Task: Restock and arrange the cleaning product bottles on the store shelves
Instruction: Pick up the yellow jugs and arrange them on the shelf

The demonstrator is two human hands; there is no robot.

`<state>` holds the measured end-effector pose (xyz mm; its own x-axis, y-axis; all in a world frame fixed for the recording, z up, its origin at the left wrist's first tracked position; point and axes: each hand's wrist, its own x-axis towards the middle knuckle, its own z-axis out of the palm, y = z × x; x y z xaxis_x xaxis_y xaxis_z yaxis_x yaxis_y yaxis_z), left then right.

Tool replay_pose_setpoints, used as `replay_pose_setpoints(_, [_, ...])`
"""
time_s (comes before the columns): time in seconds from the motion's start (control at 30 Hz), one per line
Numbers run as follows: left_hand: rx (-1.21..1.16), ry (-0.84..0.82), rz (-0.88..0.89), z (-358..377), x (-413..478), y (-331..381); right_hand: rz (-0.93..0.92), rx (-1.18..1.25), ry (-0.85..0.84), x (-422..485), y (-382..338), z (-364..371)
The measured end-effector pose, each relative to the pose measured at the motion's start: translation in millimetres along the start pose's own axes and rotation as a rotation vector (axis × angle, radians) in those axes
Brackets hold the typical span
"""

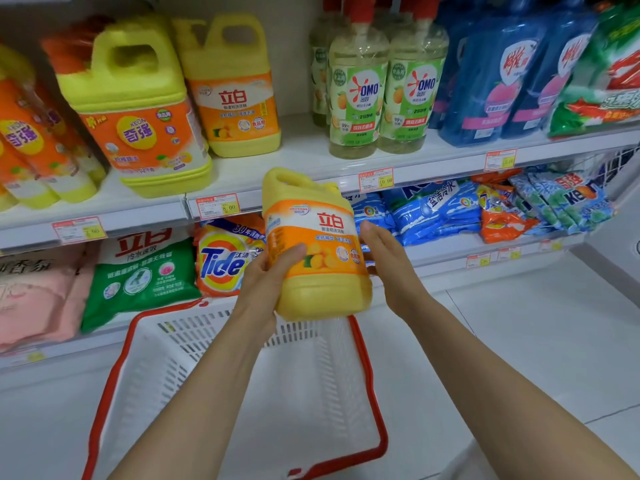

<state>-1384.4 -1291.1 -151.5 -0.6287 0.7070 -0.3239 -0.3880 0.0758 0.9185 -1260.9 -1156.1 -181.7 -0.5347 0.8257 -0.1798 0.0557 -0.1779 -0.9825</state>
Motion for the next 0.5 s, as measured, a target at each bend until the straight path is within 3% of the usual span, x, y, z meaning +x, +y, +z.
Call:
replay_pose_setpoints(0.17, [-0.019, -0.127, -0.026, -2.0, 0.2, -2.5, 0.205, 0.117, -0.213, 0.6, -2.0, -1.7])
replay_pose_setpoints(0.4, [0.112, -0.203, -0.017, -4.1, 6.1, -4.5, 0.08, 0.142, -0.028, -4.2, -5.1, -0.2])
replay_pose_setpoints(0.5, [0.105, -0.13, 0.013, 1.8, 3.3, -5.2, 0.027, 0.087, -0.007, -9.3, -9.4, 2.9])
